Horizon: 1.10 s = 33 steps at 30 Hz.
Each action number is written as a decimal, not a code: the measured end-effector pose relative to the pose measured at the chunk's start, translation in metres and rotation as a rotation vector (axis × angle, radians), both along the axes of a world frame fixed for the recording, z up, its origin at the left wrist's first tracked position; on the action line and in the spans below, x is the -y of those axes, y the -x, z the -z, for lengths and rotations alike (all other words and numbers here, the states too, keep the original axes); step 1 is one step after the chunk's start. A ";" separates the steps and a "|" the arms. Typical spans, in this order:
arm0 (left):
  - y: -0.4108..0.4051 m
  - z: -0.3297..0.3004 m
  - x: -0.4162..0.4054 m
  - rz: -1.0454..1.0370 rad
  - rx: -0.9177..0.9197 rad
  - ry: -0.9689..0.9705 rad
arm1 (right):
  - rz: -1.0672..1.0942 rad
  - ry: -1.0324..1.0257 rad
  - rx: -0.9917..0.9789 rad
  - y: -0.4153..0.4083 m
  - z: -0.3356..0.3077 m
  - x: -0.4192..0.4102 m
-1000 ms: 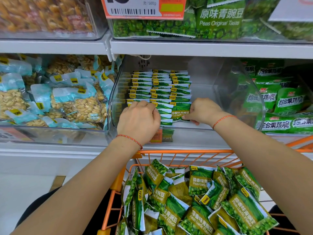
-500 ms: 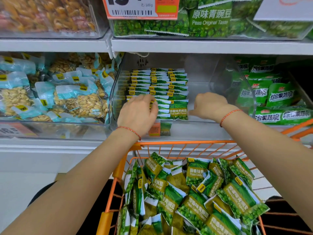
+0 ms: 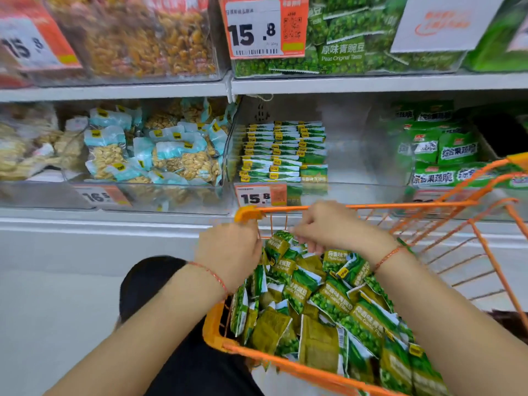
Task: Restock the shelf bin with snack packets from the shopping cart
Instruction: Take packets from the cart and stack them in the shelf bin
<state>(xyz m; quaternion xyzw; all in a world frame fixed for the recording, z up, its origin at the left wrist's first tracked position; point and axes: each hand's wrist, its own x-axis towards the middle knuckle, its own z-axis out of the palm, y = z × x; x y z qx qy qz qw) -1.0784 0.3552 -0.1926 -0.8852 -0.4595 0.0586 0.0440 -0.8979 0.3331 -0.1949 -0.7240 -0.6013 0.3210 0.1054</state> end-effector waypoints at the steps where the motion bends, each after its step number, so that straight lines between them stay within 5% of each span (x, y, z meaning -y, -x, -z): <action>1: -0.001 0.005 0.007 -0.005 -0.048 -0.033 | -0.038 0.048 0.020 0.010 0.010 0.008; 8: -0.003 0.024 0.012 -0.108 -0.066 -0.085 | 0.032 0.029 -0.050 0.052 0.043 0.025; 15: 0.014 0.011 0.006 -0.240 0.379 -0.033 | 0.171 0.059 -0.275 0.035 0.038 0.026; 19: 0.027 0.002 -0.008 -0.368 0.912 0.253 | 0.285 -0.010 -0.376 0.008 0.018 0.031; 23: 0.022 0.000 -0.007 -0.456 1.249 0.598 | 0.397 -0.099 -0.611 -0.004 0.015 0.043; 33: -0.013 -0.001 0.016 -0.555 1.526 1.014 | 0.592 -0.009 -0.921 -0.008 0.029 0.055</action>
